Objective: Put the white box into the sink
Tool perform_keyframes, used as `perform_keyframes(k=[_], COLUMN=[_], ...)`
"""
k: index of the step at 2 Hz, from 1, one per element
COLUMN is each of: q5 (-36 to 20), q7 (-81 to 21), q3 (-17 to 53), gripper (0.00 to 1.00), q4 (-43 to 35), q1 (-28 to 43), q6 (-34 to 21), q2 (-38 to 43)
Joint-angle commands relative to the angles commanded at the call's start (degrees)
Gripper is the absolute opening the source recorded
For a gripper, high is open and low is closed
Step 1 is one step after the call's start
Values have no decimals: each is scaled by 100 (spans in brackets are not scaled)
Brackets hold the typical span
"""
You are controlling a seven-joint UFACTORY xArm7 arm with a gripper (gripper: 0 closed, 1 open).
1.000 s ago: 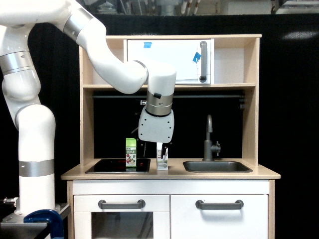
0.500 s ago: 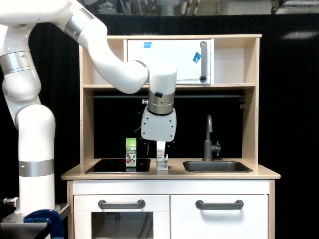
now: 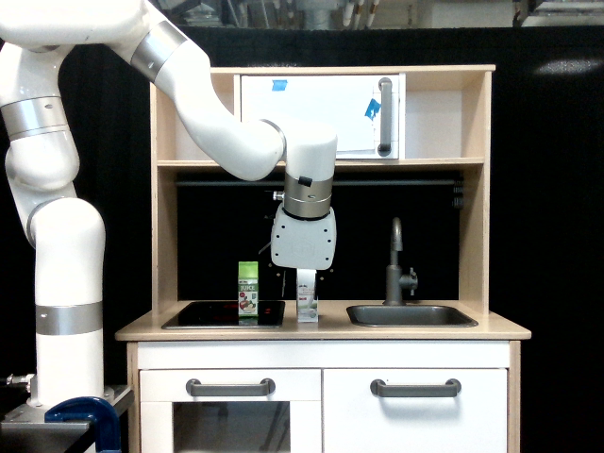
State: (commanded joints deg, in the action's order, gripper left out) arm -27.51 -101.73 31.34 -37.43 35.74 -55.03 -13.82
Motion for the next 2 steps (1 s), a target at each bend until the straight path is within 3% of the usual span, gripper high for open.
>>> perform_keyframes(k=[2], q5=[-822], q7=[360], q3=[-750], gripper=[100], q4=[-362], q1=[388], q6=[515], q2=[696])
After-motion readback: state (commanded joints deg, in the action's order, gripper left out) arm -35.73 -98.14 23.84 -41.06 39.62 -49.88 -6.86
